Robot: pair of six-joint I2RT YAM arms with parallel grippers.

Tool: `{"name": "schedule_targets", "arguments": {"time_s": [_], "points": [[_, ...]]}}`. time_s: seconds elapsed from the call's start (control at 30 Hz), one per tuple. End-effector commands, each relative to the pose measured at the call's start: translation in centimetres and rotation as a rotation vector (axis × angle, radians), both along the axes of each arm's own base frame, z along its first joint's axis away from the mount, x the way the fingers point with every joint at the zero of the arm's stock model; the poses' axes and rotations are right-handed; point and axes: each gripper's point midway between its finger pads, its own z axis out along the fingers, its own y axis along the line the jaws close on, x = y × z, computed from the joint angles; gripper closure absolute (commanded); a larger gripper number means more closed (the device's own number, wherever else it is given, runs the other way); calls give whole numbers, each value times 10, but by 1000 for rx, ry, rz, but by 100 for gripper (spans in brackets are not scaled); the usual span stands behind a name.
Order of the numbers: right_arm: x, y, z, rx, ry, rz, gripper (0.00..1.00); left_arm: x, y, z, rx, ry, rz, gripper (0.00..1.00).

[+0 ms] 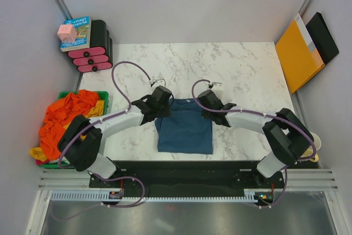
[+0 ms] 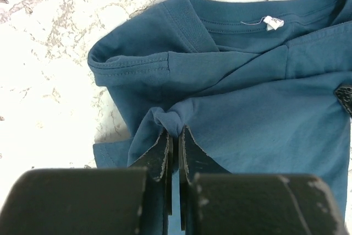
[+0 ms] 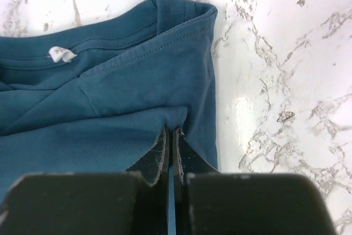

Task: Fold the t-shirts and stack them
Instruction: Smooth out wrinkles on the folded tshirt

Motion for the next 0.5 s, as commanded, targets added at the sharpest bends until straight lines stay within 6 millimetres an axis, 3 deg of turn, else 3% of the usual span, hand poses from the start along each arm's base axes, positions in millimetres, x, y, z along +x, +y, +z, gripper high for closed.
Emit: {"name": "schedule_targets", "arguments": {"time_s": [0.0,0.47], "points": [[13,4,40,24,-81,1,100,15,-2,38,-34,-102,19,98],[29,11,71,27,-139,2,100,30,-4,66,-20,-168,18,98]]}}
